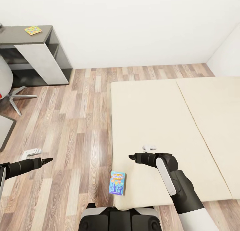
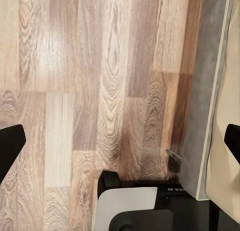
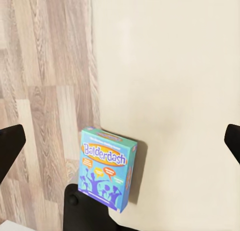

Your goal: Put all the toys in the child's room - the three board games (two on the bed and one on the table), the two jigsaw puzzles on the table, and the tennis ball on the table - inside the toy box on the table in the child's room.

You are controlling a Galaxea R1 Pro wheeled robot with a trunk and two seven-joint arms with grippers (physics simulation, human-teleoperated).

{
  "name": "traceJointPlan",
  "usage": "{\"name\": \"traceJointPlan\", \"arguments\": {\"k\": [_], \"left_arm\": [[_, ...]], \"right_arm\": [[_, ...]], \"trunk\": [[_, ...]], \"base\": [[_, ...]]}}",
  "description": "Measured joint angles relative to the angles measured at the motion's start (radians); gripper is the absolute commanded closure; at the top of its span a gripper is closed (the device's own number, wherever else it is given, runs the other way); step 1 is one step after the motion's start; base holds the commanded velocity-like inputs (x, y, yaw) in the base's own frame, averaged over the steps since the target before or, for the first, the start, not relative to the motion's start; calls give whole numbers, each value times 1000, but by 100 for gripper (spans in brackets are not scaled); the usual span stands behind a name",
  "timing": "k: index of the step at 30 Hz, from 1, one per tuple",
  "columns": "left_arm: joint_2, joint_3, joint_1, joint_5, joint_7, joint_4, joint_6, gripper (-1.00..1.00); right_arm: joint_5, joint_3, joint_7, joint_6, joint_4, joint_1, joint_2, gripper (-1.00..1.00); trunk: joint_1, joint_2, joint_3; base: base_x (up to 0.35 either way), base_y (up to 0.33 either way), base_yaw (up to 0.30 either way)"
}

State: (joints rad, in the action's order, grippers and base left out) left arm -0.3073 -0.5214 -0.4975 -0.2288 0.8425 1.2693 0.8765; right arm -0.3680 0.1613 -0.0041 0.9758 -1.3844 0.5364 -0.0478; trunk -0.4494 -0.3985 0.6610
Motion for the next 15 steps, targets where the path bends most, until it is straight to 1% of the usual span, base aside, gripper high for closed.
{"name": "traceJointPlan", "arguments": {"k": [15], "left_arm": [[0, 0, 0, -1, 0, 0, 1, -100]], "right_arm": [[0, 0, -9, 0, 0, 0, 0, -100]], "trunk": [[0, 0, -25]], "base": [[0, 0, 0]]}}
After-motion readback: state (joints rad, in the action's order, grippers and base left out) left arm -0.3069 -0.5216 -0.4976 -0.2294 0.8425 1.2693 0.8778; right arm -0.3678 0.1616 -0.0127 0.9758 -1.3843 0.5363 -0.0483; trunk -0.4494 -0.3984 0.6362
